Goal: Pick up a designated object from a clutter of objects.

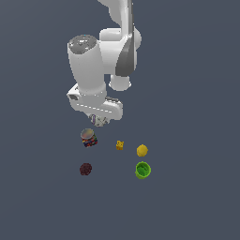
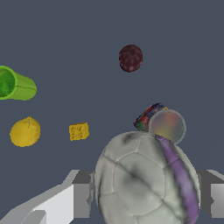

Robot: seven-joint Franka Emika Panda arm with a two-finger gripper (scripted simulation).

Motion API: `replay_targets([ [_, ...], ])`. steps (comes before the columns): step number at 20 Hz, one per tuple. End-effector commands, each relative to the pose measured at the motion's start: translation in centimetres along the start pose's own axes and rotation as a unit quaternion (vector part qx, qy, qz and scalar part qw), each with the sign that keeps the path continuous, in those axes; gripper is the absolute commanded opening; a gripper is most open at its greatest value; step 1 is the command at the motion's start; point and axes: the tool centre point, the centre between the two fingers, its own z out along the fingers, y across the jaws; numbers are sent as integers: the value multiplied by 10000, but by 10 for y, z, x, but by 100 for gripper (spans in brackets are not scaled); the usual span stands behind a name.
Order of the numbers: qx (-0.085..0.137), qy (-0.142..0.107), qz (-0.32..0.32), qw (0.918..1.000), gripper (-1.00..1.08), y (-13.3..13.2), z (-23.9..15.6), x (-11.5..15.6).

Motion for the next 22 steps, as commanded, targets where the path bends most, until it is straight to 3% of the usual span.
replay_targets([
  [1, 1, 2, -2, 10000, -100, 10, -22, 14],
  [22, -8, 1, -1, 10000, -100, 74, -157, 106],
])
